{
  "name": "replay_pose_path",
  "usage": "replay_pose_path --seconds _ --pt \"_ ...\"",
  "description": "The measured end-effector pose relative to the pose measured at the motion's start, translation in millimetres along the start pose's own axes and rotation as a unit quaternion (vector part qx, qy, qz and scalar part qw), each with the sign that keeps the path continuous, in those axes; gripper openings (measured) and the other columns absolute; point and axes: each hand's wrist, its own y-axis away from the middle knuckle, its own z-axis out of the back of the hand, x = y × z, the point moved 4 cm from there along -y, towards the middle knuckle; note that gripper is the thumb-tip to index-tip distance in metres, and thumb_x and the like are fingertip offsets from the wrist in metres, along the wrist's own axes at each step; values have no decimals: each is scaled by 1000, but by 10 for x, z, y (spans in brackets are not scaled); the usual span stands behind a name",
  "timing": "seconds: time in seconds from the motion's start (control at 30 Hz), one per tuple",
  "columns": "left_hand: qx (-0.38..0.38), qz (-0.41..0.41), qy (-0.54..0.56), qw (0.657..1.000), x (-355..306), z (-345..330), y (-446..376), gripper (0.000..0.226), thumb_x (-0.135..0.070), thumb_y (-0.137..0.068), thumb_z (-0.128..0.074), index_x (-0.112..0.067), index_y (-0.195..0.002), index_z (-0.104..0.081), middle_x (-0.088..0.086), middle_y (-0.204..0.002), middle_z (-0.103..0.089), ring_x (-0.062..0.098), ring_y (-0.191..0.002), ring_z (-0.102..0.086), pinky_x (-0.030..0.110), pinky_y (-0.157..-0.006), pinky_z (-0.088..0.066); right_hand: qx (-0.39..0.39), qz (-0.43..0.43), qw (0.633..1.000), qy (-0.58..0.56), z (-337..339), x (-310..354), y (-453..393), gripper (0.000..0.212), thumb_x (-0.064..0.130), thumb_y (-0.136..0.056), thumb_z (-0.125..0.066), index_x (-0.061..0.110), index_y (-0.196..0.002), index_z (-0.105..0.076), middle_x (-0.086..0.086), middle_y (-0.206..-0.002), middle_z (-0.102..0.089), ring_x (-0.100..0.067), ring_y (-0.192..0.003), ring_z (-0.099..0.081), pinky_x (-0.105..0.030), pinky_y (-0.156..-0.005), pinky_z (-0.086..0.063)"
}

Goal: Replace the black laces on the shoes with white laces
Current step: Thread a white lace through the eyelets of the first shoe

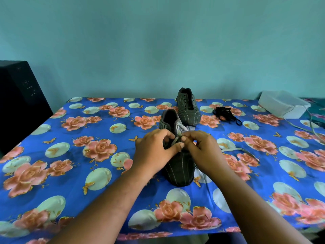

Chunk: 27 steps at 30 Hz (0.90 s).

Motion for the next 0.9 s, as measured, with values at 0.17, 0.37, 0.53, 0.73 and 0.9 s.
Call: replay_pose_path --seconds 0.17,0.37,0.53,0.73,0.9 --pt "24 0 21 999 36 12 -58 35 -64 -84 -63 -30 -91 -67 -11 -81 -67 14 -80 -64 44 -75 -52 106 -14 967 -230 7 259 -75 28 9 -103 -54 24 -116 -74 11 -104 -75 0 -104 -67 -15 -88 -51" --pt "36 131 301 944 90 226 -136 23 -27 -100 -62 -13 -86 -73 0 -77 -74 12 -73 -62 23 -73 -49 53 45 990 124 30 94 -77 25 30 -97 -64 33 -121 -66 9 -119 -59 -12 -109 -55 -33 -91 -47" --pt "61 164 405 898 91 289 -187 25 -36 -103 -52 -19 -90 -65 -4 -69 -61 13 -70 -54 38 -78 -40 55 61 962 261 -10 39 -92 23 40 -99 -58 32 -118 -67 6 -122 -61 -24 -119 -49 -45 -93 -44" --pt "78 127 383 911 -97 459 -251 26 -38 -102 -56 -24 -86 -70 -7 -68 -57 9 -69 -51 32 -70 -38 76 -1 996 -45 320 143 -248 5 15 -96 -64 20 -96 -66 2 -68 -69 -23 -64 -64 -32 -65 -51" --pt "96 123 385 910 -360 630 -349 23 -39 -100 -59 -23 -90 -71 -8 -67 -58 11 -71 -49 31 -68 -36 165 -98 952 -239 616 410 -426 18 -5 -95 -54 7 -104 -65 -7 -64 -55 -18 -48 -49 -28 -52 -48"
